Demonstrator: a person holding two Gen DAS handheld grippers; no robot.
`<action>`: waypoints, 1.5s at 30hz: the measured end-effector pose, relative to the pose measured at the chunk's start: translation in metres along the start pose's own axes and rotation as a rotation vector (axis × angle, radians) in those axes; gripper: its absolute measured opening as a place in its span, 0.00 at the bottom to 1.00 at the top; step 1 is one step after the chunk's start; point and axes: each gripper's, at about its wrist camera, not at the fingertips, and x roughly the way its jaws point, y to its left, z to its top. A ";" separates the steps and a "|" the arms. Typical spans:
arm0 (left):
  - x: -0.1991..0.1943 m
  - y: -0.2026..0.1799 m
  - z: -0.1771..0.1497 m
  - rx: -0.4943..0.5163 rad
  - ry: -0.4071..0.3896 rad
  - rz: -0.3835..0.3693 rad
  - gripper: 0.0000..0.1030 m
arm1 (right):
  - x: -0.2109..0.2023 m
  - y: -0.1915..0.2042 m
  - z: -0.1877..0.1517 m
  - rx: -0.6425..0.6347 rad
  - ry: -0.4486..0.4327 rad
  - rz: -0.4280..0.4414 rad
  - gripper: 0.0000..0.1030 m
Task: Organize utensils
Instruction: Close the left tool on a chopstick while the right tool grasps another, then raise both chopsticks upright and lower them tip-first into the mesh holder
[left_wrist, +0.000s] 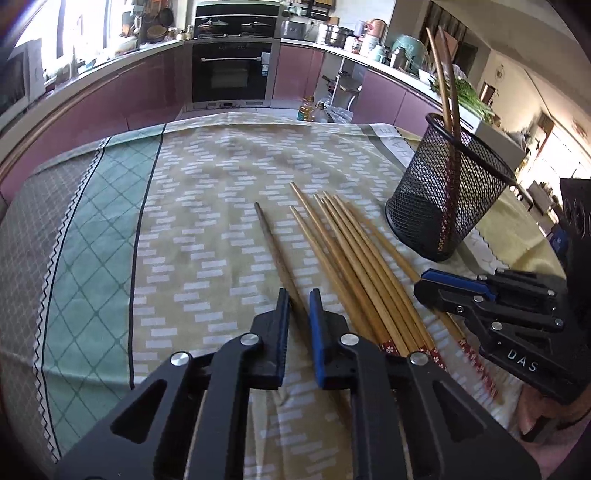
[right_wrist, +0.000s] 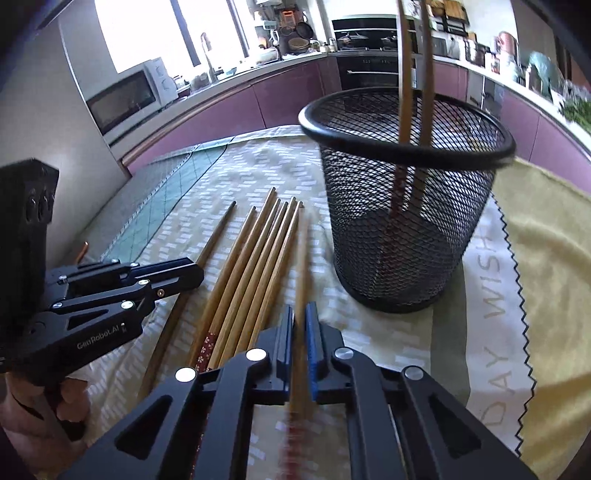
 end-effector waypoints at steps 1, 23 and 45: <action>-0.002 0.002 0.000 -0.015 -0.006 0.002 0.10 | -0.001 -0.001 0.000 0.003 -0.002 0.004 0.05; -0.004 -0.012 -0.011 0.039 0.038 -0.091 0.10 | -0.001 0.007 -0.002 -0.068 0.038 0.039 0.07; -0.073 -0.024 0.023 0.072 -0.140 -0.186 0.07 | -0.079 -0.001 0.017 -0.086 -0.174 0.067 0.06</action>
